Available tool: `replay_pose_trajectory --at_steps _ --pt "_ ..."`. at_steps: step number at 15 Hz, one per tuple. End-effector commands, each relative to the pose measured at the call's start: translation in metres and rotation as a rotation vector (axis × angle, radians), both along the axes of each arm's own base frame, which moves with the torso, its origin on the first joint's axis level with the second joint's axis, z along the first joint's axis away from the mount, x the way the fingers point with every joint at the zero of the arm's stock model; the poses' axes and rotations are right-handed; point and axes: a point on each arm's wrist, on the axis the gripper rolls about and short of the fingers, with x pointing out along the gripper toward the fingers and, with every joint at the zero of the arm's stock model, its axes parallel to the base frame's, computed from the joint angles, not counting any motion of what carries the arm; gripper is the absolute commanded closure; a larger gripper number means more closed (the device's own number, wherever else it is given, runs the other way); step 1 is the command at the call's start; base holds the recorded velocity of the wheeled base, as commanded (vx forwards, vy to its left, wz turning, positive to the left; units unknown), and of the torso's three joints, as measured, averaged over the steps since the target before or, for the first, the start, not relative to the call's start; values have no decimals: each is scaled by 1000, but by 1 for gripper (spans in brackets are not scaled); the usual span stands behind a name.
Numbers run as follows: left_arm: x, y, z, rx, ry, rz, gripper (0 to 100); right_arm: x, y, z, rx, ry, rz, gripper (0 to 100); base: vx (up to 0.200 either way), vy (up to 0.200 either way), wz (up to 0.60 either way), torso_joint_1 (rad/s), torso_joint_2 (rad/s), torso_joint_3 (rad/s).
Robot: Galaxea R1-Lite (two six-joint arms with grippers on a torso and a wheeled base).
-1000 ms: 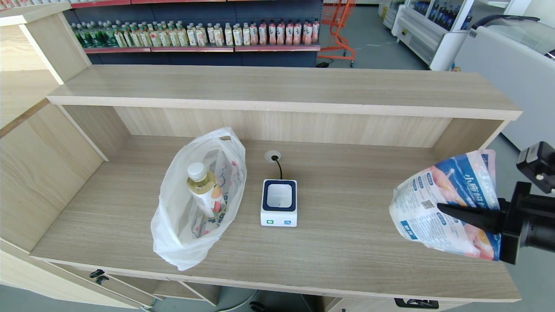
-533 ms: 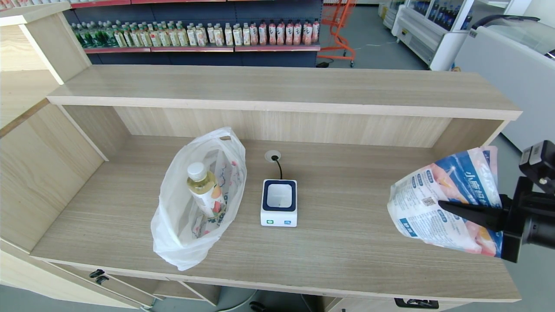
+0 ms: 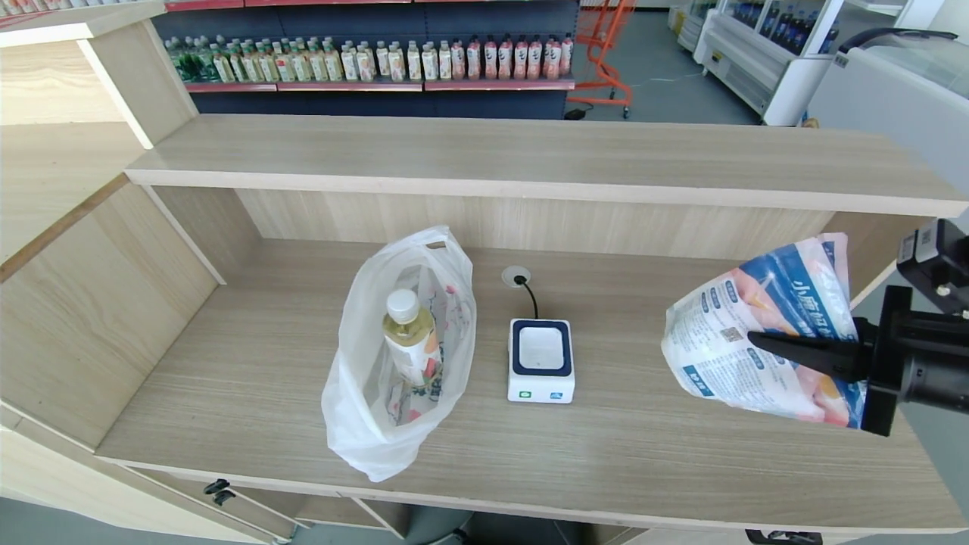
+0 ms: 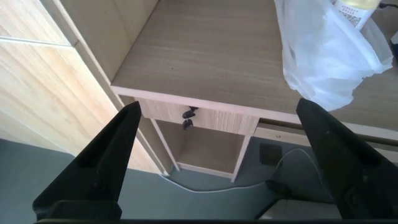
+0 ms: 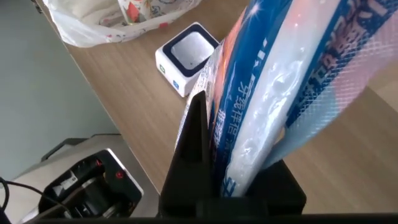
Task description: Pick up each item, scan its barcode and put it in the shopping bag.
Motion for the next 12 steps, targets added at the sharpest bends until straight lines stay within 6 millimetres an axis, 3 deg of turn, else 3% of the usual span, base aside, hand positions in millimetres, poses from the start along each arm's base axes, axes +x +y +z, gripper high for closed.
replay_pose_trajectory --at_steps 1,3,6,12 --pt "0 0 0 1 1 0 0 23 7 -3 -12 27 22 100 0 200 0 -2 -2 12" --pt "0 0 0 1 1 0 0 47 11 -7 -26 -8 33 100 0 200 0 2 0 0" --pt "0 0 0 -1 -1 0 0 83 17 -17 -30 -61 39 100 0 0 0 0 0 0" --pt "0 0 0 -1 -1 0 0 110 33 -43 -125 -111 171 100 0 0 0 0 0 0"
